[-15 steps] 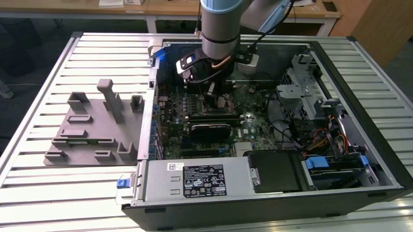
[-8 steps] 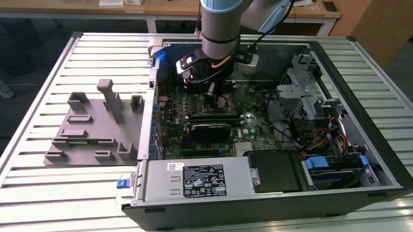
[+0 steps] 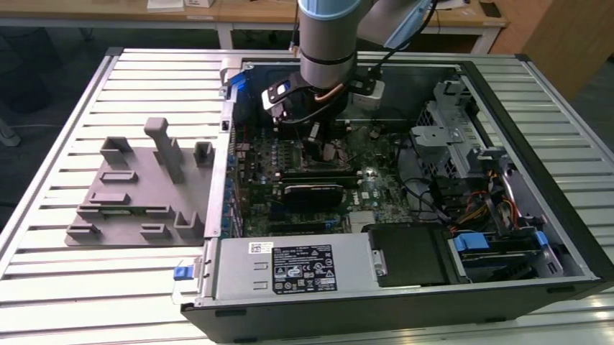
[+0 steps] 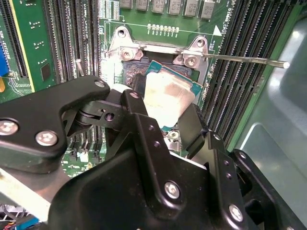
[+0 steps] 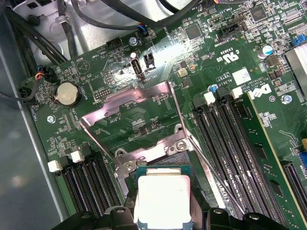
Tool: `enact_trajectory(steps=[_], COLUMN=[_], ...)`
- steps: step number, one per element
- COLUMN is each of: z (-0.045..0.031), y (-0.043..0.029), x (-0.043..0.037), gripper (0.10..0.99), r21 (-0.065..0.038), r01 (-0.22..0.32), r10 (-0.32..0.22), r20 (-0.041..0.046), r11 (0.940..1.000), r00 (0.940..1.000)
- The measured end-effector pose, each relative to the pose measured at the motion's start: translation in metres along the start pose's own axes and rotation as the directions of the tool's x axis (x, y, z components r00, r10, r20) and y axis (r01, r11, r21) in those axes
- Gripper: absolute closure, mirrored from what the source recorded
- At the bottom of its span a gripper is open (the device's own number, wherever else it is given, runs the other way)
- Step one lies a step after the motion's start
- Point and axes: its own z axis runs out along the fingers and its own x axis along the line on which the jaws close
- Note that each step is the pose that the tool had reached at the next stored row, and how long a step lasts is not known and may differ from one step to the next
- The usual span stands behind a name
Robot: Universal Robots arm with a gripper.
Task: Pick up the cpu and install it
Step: 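Place the cpu into insertion slot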
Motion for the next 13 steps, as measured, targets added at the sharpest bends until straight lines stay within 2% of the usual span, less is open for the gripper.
enact_trajectory(steps=[5, 8, 13], z=[-0.0026, -0.0059, -0.006], y=[0.0002, 0.0002, 0.0003], x=[0.001, 0.0009, 0.0009], gripper=[0.561, 0.561, 0.561], r21=[0.0, 0.0, 0.0], r01=[0.0, 0.0, 0.0], r10=[0.0, 0.0, 0.0], r20=[-0.0037, -0.0016, -0.0014], r11=[1.0, 1.0, 1.0], r00=[1.0, 1.0, 1.0])
